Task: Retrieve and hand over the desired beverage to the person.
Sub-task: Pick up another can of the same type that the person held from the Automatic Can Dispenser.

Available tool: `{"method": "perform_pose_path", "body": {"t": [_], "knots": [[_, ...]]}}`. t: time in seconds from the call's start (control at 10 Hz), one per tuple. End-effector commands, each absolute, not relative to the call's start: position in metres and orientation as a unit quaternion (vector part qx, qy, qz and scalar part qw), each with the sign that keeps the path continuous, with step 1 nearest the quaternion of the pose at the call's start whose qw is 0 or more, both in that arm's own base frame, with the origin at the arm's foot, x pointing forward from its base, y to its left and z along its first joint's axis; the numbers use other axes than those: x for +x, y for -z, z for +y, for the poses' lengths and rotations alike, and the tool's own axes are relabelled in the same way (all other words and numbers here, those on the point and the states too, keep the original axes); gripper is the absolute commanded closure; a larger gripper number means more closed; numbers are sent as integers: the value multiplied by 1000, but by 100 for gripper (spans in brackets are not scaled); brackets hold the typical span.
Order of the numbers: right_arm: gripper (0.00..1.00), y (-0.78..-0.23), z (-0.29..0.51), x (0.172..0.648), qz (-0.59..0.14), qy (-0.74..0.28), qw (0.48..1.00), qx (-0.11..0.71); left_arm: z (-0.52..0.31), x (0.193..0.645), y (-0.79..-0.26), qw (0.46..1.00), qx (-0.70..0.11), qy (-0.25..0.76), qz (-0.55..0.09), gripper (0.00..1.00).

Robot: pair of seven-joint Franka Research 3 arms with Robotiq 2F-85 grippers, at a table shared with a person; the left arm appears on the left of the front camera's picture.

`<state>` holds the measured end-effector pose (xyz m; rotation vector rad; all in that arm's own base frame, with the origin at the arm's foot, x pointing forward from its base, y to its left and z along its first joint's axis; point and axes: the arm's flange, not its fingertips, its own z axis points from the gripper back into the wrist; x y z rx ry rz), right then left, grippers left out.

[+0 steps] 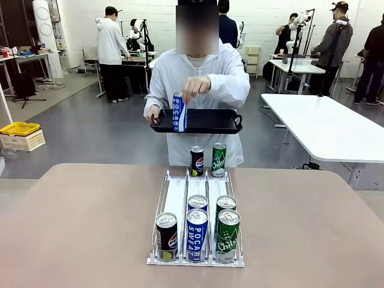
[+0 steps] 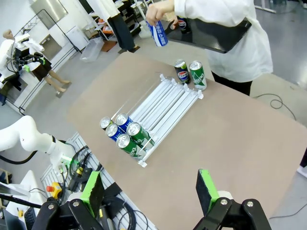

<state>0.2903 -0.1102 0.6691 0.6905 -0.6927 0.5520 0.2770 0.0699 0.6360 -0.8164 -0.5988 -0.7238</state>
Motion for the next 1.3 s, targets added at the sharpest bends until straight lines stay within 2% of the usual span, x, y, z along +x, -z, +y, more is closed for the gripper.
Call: {"method": "perform_pose_path", "body": {"t": [0.0, 1.2], "knots": [[0, -670, -109, 292, -338, -269, 835, 340, 71, 279, -637, 803, -387, 348, -290, 0], [0, -670, -109, 292, -338, -269, 835, 340, 71, 279, -637, 803, -387, 348, -290, 0]]}}
